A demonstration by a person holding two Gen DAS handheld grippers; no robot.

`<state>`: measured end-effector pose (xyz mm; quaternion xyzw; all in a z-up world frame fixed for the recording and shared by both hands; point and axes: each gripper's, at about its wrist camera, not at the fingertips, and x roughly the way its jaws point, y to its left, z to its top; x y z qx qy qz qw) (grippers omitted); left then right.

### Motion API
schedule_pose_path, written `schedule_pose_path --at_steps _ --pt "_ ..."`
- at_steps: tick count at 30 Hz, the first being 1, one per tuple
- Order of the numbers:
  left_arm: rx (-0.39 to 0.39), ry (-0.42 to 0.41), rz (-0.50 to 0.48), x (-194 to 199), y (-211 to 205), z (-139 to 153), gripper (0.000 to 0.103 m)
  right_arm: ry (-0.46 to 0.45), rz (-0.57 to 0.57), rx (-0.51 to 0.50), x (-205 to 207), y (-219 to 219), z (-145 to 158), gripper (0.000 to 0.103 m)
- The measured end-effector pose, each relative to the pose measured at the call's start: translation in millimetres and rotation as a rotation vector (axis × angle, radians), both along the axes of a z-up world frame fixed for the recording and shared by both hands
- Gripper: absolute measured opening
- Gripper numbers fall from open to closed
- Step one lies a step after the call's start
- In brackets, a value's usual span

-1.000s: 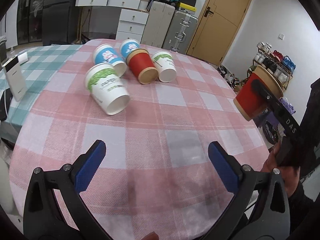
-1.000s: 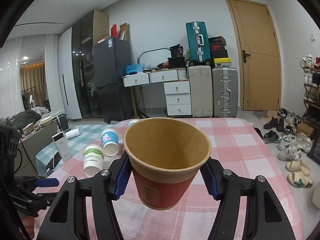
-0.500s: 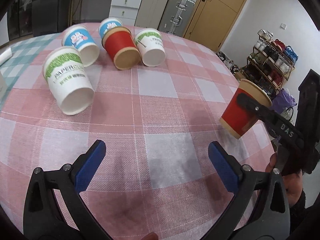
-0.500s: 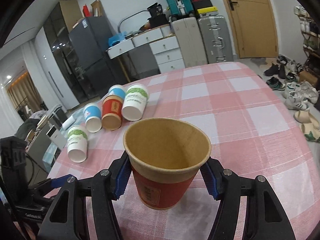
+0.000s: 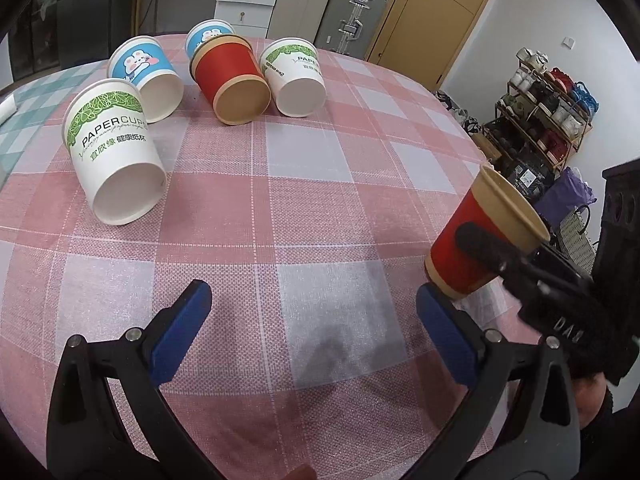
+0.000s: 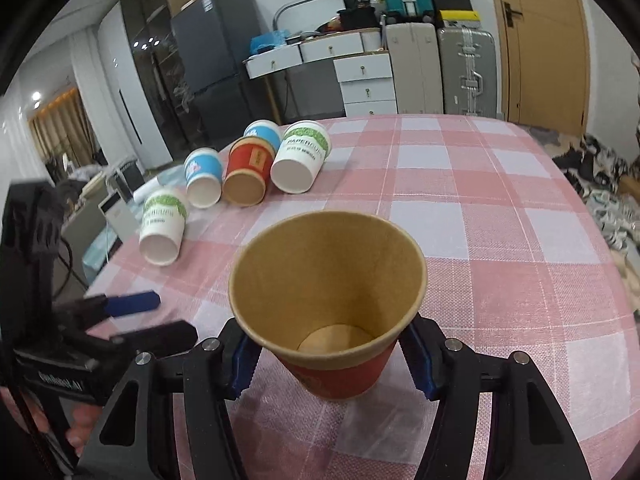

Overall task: Flip cup upright
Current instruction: 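Lift the red cup with the right tool and rotate it opening up, then lower the upright red cup onto the tablecloth and open the right tool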

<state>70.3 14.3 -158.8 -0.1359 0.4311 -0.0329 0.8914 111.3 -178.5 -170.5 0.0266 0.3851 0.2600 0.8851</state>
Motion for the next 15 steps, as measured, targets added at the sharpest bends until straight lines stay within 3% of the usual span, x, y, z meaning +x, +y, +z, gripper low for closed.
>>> schedule_pose_path --at_steps 5,11,15 --pt "0.019 -0.025 0.005 -10 -2 12 0.102 0.023 0.004 0.003 -4 -3 -2 0.063" --pt "0.022 -0.042 0.028 -31 -2 33 0.102 -0.014 0.040 -0.096 -13 10 -3 0.063" --pt "0.044 -0.071 0.056 -52 -1 53 0.102 0.072 0.071 -0.106 -7 14 -13 0.064"
